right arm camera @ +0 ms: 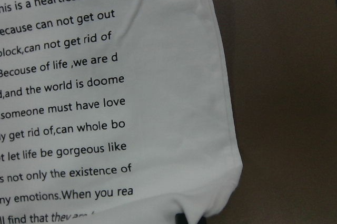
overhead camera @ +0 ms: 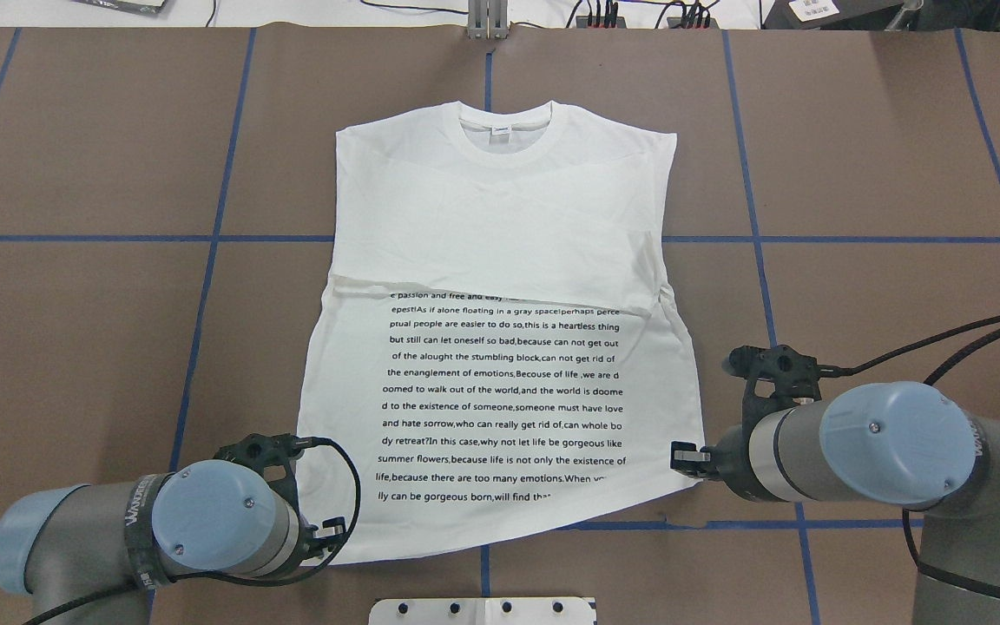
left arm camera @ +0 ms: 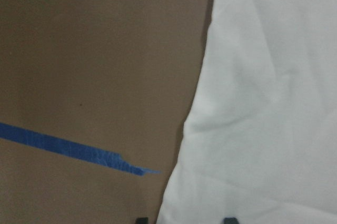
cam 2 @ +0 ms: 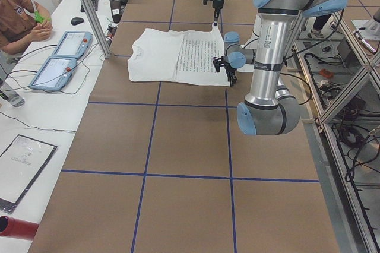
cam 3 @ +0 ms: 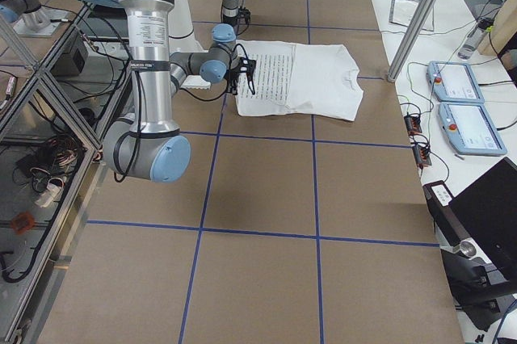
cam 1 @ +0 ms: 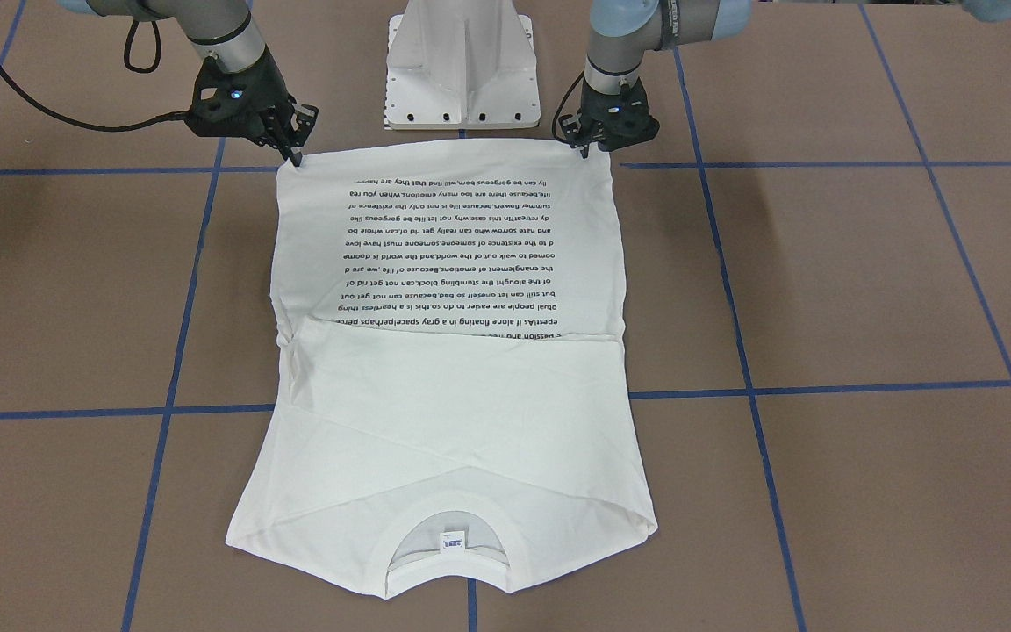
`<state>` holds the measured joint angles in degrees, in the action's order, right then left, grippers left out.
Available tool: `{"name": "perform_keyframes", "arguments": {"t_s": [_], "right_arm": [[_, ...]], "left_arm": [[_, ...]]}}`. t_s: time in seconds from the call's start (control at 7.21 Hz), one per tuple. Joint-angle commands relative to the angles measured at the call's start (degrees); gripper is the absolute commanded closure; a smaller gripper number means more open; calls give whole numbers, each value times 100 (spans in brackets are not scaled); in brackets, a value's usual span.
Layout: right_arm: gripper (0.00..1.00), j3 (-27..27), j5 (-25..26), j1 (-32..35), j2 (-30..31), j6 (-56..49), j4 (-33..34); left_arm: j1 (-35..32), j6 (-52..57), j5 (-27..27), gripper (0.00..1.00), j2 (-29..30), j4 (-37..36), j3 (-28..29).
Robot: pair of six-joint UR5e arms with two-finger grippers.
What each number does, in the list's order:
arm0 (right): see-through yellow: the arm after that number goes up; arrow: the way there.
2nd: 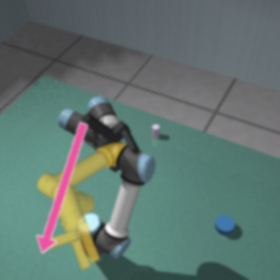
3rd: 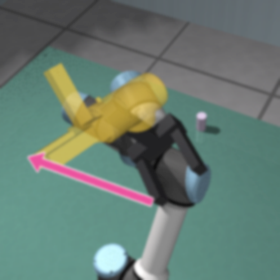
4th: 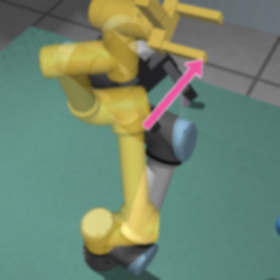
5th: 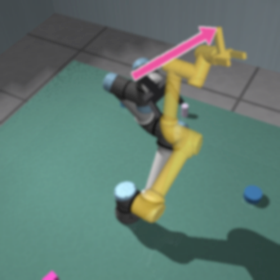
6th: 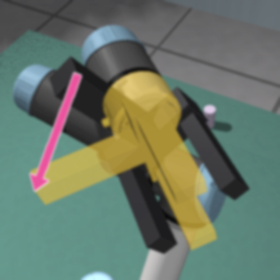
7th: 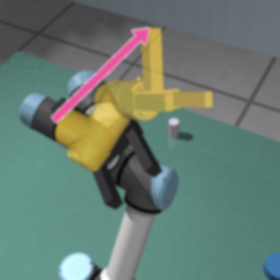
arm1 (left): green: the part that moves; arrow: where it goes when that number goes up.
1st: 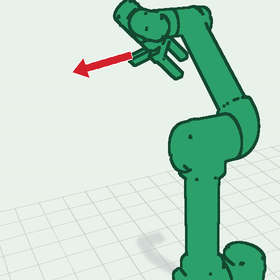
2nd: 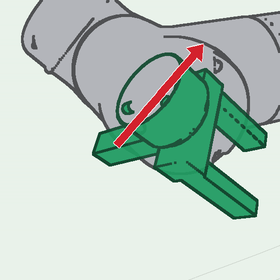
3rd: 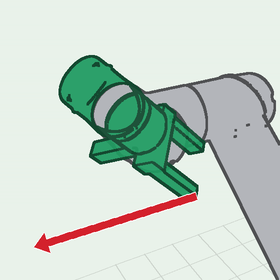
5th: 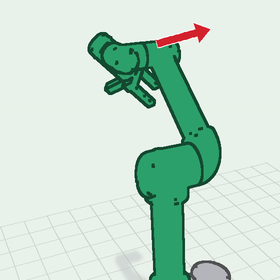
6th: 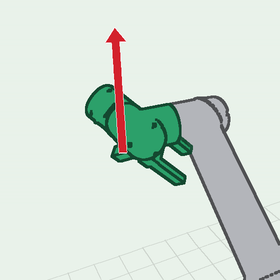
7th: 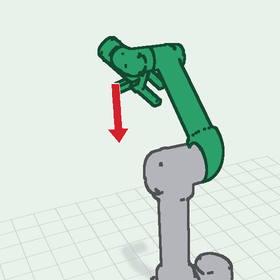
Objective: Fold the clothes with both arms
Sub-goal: 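Lift the hem corners off the table with both grippers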
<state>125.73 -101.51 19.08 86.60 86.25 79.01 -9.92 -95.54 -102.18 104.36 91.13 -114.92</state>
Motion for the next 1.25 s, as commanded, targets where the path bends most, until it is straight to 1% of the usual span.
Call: {"name": "perform_keyframes", "arguments": {"t_s": [0.0, 0.14, 0.28, 0.55, 0.69, 0.97, 1.11], "right_arm": [[100, 5, -62, 78, 15, -29, 0], [100, -4, -62, 96, 24, -38, 0], [100, -4, -70, 113, 24, -46, 0], [100, -13, -71, 131, 33, -46, 0], [100, -13, -114, 148, 33, -46, 0], [100, 4, -499, 489, 68, -107, 0], [100, 39, -858, 761, 85, -230, -8]], "left_arm": [[8, 9, -21, 92, 31, -8, 13], [8, 9, -21, 100, 57, -8, -13], [8, 9, -30, 100, 101, -8, -66], [-1, 17, -82, 100, 110, -52, -424], [-70, 26, -178, 100, 110, -61, -513], [-342, 87, -240, 100, 49, -87, -995], [-483, 97, -380, 100, 40, -104, -1189]]}}
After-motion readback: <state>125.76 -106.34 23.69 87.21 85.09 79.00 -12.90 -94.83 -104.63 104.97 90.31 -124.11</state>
